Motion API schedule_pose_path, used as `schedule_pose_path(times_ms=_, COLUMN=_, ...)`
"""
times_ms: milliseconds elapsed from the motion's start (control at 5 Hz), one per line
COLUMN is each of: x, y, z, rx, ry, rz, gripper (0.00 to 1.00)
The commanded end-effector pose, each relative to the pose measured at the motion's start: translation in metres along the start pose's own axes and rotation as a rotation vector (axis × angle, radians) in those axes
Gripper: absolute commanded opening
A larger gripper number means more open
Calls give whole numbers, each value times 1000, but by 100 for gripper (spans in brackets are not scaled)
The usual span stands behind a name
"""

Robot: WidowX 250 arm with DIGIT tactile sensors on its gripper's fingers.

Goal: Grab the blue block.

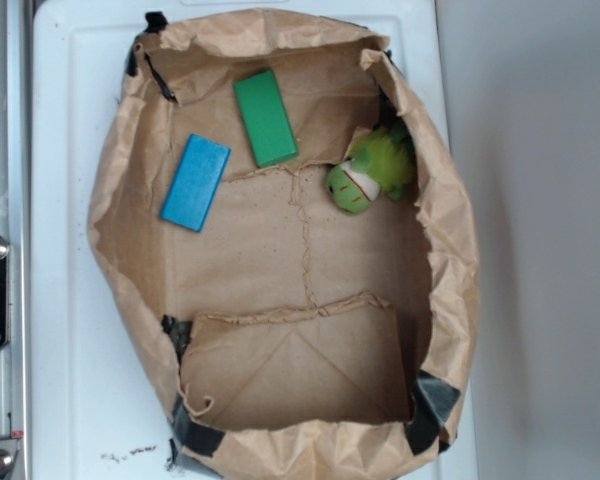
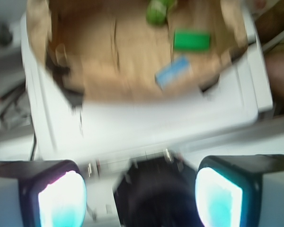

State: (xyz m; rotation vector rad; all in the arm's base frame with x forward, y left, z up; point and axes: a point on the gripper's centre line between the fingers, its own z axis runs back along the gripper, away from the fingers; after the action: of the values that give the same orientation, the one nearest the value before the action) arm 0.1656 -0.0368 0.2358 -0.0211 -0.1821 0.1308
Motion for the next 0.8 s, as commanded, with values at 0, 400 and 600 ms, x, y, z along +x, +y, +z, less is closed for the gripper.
schedule_pose_path(times_ms=0, x=53, y=-33, z=-23, rx=-3, ry=-95, rz=9, gripper=100)
schedule_pose_path(times_ms=400, x=99, y=-44, z=-75, rx=-74, ry=-72, rz=163, gripper=100)
schedule_pose_path(times_ms=600, x=106, y=-30, z=-94, rx=-50, ry=-70, rz=317, gripper=100)
